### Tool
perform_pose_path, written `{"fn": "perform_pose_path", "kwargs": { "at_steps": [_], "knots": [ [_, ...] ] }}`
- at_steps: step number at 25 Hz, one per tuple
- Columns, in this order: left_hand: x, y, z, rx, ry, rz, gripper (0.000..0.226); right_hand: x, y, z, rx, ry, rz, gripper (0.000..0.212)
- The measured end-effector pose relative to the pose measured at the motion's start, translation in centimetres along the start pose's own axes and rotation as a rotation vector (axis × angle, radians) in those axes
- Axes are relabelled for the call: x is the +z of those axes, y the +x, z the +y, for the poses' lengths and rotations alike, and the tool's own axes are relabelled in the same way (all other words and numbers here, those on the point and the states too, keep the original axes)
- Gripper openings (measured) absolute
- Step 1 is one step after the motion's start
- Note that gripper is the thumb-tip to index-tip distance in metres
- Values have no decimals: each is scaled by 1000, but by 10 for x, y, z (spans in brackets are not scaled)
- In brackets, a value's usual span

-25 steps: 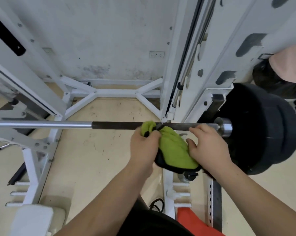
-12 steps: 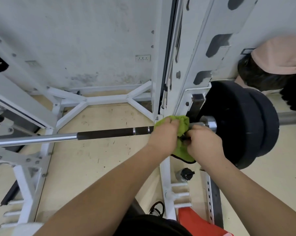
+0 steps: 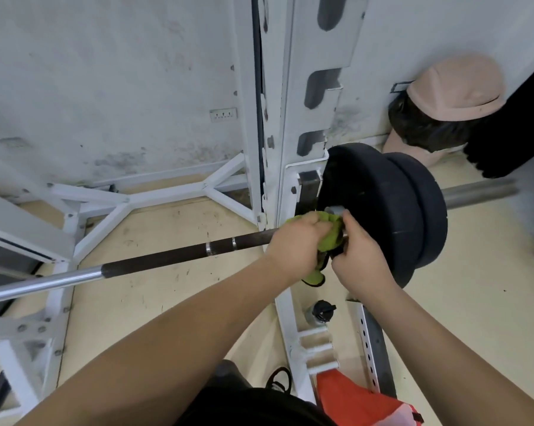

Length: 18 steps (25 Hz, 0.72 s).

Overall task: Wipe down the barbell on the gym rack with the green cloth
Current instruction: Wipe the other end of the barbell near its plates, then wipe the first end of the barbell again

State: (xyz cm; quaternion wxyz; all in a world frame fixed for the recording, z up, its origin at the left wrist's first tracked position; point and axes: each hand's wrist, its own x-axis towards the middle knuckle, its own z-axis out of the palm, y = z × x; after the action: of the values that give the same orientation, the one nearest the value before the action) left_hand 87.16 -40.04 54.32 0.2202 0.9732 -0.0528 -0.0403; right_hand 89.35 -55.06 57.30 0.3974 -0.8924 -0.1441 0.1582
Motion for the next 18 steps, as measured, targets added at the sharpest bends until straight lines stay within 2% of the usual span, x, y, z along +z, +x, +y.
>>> {"fn": "perform_pose_path", "kwargs": {
  "at_steps": [3,5,7,10,12,16,18],
  "knots": [
    [2,-10,-15,5,104,-40,69,3,-3,-3,22,-16,21,83],
    [-1,-23,-20,-54,201,-23,60,13,-4,-6,-84,-157,92,77],
    [-11,-45,-29,-180,286,12,43,24,-4,-13,-197,-319,124,68],
    [-35,-109,-59,-459,287,16,23,45,-3,-33,-357,-429,35,50],
    [-49,-156,-74,-611,67,94,18,70,2,-55,-428,-414,-36,46],
    [-68,-211,-81,-915,-712,506,30,137,5,-113,-505,-356,-201,47],
    [-75,-231,-90,-1034,-963,639,31,165,2,-138,-574,-390,-297,46]
  ]
}}
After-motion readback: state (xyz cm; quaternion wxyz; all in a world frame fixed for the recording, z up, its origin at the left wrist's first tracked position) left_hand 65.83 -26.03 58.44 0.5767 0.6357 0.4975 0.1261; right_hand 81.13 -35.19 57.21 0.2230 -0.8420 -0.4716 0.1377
